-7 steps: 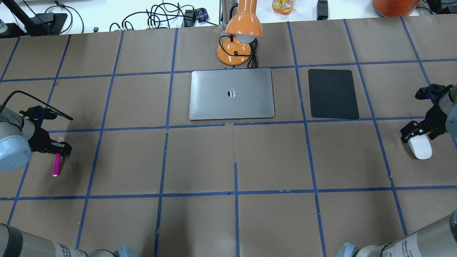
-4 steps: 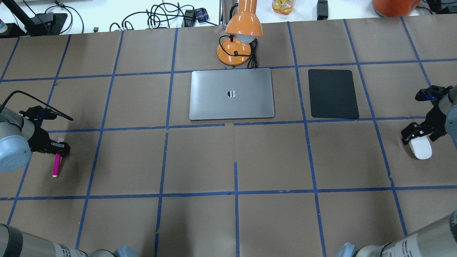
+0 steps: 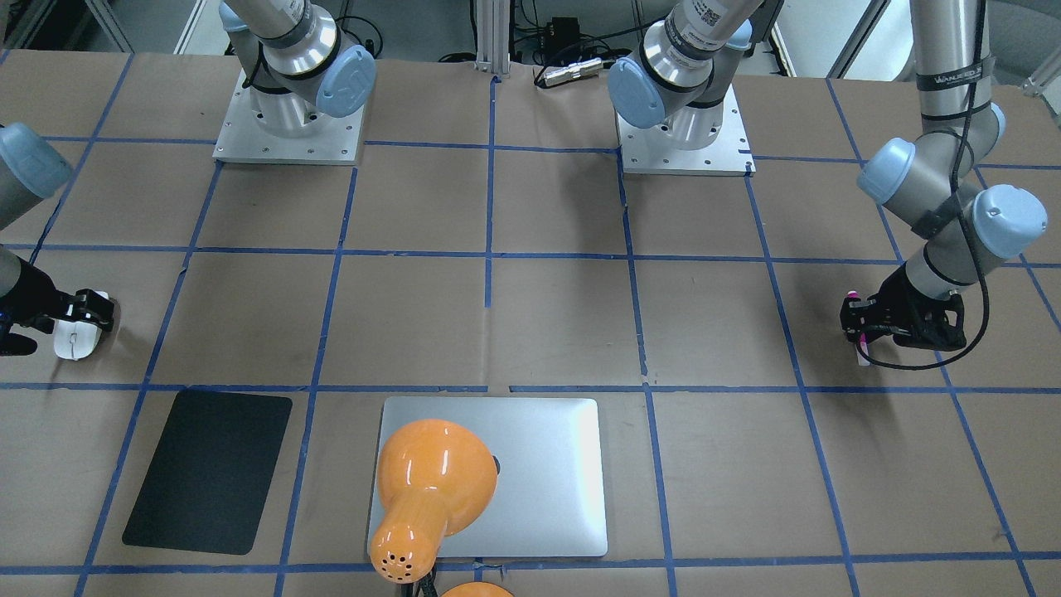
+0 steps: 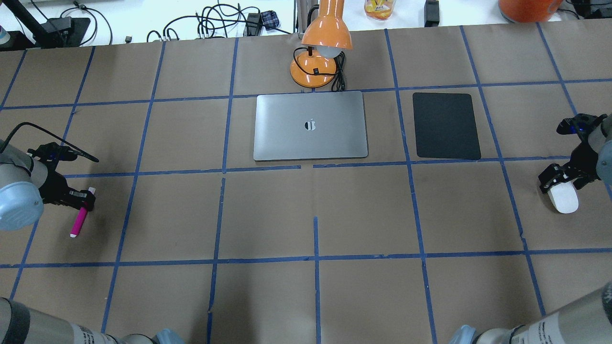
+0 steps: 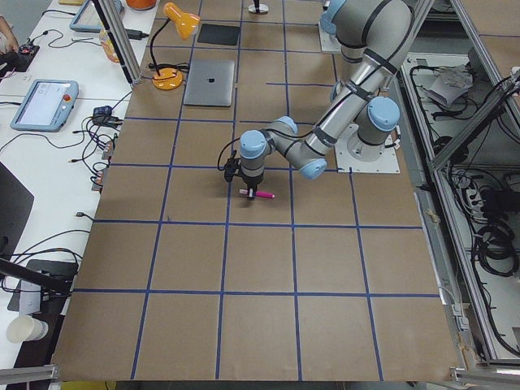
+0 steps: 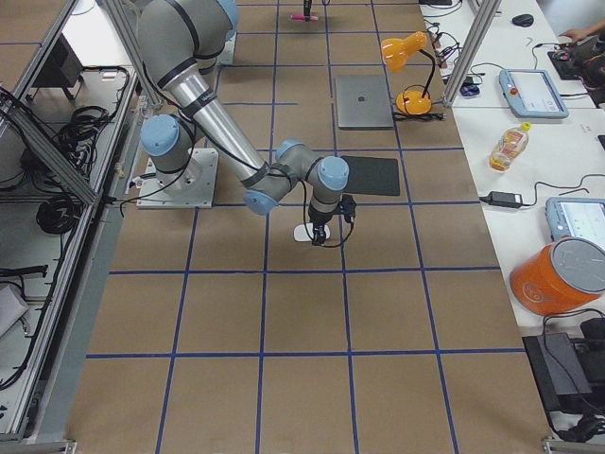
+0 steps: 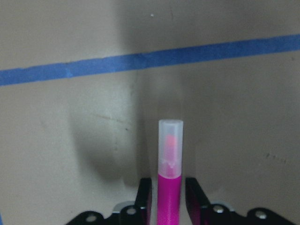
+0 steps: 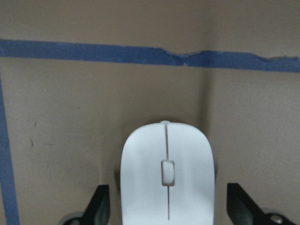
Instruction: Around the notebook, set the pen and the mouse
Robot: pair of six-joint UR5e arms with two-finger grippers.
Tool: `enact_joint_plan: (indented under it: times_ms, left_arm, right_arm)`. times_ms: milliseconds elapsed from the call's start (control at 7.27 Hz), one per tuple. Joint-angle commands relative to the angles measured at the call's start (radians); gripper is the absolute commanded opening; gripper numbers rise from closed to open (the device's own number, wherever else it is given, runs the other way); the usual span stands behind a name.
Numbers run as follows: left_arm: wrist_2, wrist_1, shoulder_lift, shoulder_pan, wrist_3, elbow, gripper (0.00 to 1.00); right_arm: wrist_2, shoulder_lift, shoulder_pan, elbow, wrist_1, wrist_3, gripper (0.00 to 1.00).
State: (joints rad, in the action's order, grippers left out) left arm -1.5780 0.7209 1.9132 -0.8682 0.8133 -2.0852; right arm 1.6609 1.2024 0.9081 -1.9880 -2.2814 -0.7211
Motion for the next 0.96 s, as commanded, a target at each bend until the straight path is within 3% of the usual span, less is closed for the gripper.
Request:
enact_joint_plan:
  times_ms: [0, 412, 825]
  left_arm:
    - [0.003, 0.003, 0.0, 0.0, -0.003, -0.001, 0.0]
    - [0.013, 0.055, -0.036, -0.046, -0.156, 0.022, 0.0]
    - [0.007, 0.202, -0.108, -0.241, -0.536, 0.059, 0.0]
  right_arm:
    - [-0.001, -0.001, 0.0, -0.003, -0.003, 0.0, 0.89]
    - [0.0, 0.0, 0.0, -0.002, -0.003, -0.001, 0.85]
    - [0.002, -0.001, 0.0, -0.005, -0.001, -0.001, 0.79]
